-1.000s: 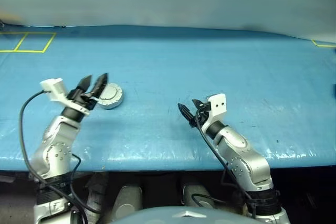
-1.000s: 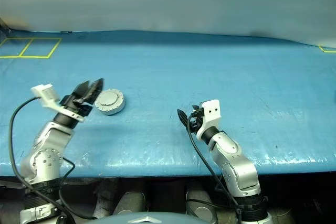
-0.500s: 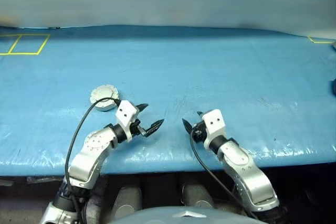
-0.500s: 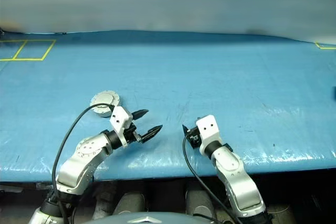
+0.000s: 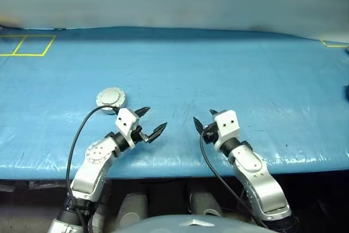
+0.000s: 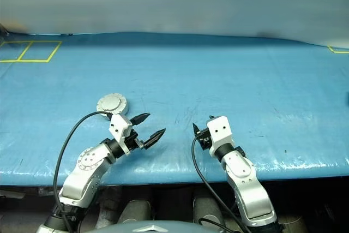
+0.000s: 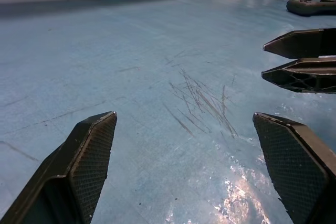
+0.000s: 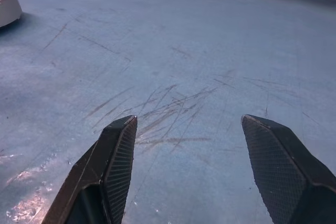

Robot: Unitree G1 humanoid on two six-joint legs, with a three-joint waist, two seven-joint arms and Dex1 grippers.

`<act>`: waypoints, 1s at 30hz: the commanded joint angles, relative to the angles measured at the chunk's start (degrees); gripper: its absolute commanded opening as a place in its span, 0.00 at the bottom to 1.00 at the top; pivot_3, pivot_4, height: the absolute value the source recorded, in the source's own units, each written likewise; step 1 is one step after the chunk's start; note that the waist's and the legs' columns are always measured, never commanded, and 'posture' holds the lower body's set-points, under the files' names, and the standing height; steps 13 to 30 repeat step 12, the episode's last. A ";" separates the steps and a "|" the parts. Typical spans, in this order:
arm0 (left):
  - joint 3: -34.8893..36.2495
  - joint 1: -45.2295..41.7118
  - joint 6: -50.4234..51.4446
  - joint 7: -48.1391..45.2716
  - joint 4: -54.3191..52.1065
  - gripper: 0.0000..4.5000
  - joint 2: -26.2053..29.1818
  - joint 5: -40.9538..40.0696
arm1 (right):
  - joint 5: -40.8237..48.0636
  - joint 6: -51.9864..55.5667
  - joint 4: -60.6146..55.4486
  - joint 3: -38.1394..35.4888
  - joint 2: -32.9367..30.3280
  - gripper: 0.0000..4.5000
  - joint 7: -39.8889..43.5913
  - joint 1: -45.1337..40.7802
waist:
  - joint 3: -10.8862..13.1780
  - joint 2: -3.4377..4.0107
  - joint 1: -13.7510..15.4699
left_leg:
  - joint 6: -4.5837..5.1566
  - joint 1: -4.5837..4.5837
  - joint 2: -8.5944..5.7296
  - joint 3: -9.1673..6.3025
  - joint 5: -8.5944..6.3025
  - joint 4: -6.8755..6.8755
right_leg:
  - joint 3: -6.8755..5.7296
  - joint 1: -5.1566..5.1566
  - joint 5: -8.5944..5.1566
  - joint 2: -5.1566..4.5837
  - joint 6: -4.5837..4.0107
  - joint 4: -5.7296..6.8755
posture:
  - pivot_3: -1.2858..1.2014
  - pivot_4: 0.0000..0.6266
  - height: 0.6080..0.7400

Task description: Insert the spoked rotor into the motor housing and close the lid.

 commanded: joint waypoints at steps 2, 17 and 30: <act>0.85 -0.66 -0.77 0.37 0.16 0.99 -0.64 0.49 | -0.44 -0.83 -0.66 -0.99 0.67 0.74 -0.01 -0.77 | 0.00 0.00 0.14 | 0.00 0.00 0.00 0.00 0.00 -0.02 | 0.00 0.00 0.03 0.00 -0.08 0.00 | 0.52 0.24 1.00; 0.25 -1.88 1.12 0.09 0.59 0.99 -0.83 0.43 | -0.51 0.65 -0.58 -0.89 1.38 0.74 0.99 -1.63 | 0.00 0.00 0.17 | 0.00 0.00 0.00 0.00 0.00 0.01 | -0.01 0.01 0.03 0.00 -0.06 0.00 | 0.52 0.24 1.00; 0.25 -1.88 1.12 0.09 0.59 0.99 -0.83 0.43 | -0.51 0.65 -0.58 -0.89 1.38 0.74 0.99 -1.63 | 0.00 0.00 0.17 | 0.00 0.00 0.00 0.00 0.00 0.01 | -0.01 0.01 0.03 0.00 -0.06 0.00 | 0.52 0.24 1.00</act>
